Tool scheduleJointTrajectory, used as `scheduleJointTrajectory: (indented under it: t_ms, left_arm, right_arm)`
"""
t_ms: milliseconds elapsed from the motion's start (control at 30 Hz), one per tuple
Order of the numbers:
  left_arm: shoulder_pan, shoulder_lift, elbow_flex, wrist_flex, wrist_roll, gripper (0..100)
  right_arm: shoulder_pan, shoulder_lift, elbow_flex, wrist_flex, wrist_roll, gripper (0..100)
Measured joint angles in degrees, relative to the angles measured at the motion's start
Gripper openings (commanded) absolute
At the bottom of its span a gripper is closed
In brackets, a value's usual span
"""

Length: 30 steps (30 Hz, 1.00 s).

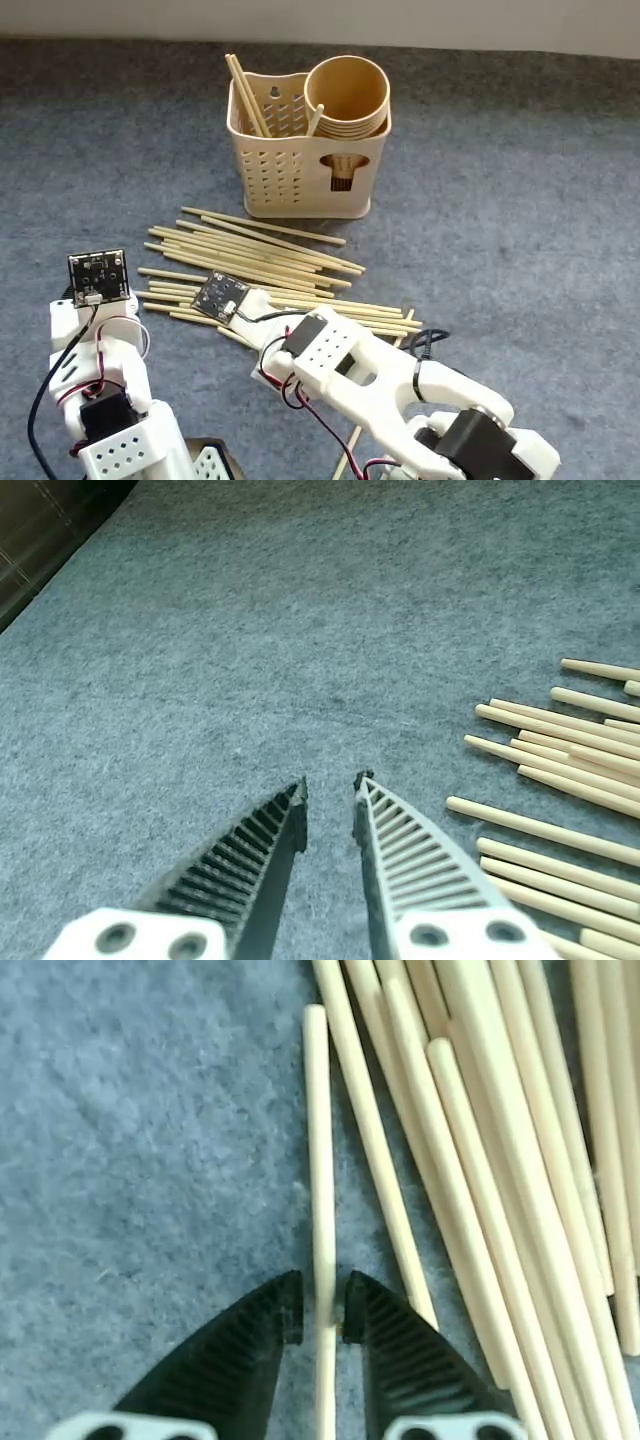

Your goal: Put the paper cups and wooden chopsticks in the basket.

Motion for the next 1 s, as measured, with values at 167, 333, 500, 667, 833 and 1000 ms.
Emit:
scheduleJointTrajectory:
  t_ms: [167, 333, 500, 667, 833, 1000]
  left_arm:
    - [0.00, 0.00, 0.00, 0.00, 0.00, 10]
    - [0.00, 0.00, 0.00, 0.00, 0.00, 10]
    - [0.00, 0.00, 0.00, 0.00, 0.00, 10]
    - [0.00, 0.00, 0.00, 0.00, 0.00, 10]
    - [0.00, 0.00, 0.00, 0.00, 0.00, 10]
    - [0.00, 0.00, 0.00, 0.00, 0.00, 10]
  right_arm:
    - [0.00, 0.00, 0.00, 1.23, 0.00, 0.6]
    - [0.09, -0.09, 0.00, 5.19, -0.09, 0.6]
    - [0.09, -0.09, -0.09, 8.70, -0.09, 0.6]
    - [0.09, -3.69, -0.09, 12.48, -0.09, 0.6]
    - [0.09, -14.15, 0.00, 16.44, 0.00, 0.6]
    - [2.99, -24.00, 0.00, 19.43, -0.70, 0.6]
